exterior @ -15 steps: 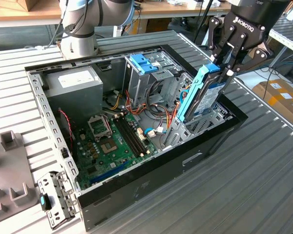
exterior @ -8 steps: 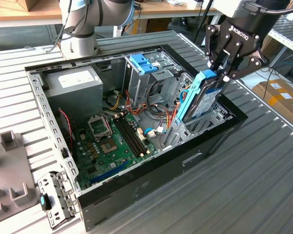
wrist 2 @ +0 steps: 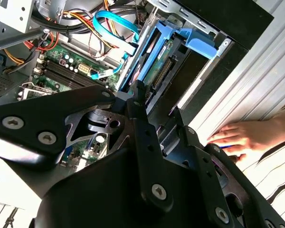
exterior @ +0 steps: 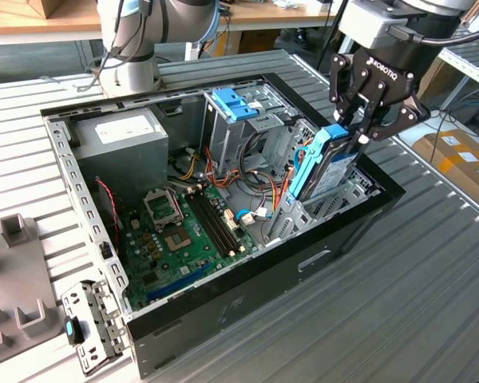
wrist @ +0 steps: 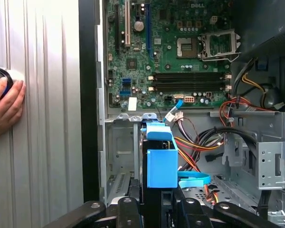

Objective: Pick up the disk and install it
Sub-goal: 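Insert the disk into the insertion slot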

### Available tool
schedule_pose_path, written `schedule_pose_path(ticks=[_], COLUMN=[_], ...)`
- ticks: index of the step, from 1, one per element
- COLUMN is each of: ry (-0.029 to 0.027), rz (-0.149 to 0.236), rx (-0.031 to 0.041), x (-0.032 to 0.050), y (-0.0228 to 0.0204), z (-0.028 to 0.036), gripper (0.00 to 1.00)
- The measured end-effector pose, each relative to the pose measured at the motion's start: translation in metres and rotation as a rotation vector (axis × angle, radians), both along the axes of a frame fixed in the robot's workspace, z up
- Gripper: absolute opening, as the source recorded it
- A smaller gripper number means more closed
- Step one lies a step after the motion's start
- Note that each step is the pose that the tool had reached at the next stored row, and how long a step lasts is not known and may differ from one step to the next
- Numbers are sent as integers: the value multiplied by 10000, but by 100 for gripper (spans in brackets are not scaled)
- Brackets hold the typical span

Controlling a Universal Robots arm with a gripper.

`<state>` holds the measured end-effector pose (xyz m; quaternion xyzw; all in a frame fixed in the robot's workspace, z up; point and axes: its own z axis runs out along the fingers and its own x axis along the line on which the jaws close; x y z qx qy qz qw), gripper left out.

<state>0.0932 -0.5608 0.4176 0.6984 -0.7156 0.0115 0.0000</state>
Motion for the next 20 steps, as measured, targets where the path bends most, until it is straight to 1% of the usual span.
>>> schedule_pose_path(ticks=[7,10,15,16,17,18,20], ry=[0,-1,-1,-1,-1,-1,-1], rz=[54,70,71,72,71,71,71], rx=[0,0,0,-2,0,-1,-2], x=[0,0,0,0,0,0,0], y=[0,0,0,0,0,0,-1], z=[-149,-194,-196,-196,-198,-197,-198], gripper=[35,35,36,42,42,48,48])
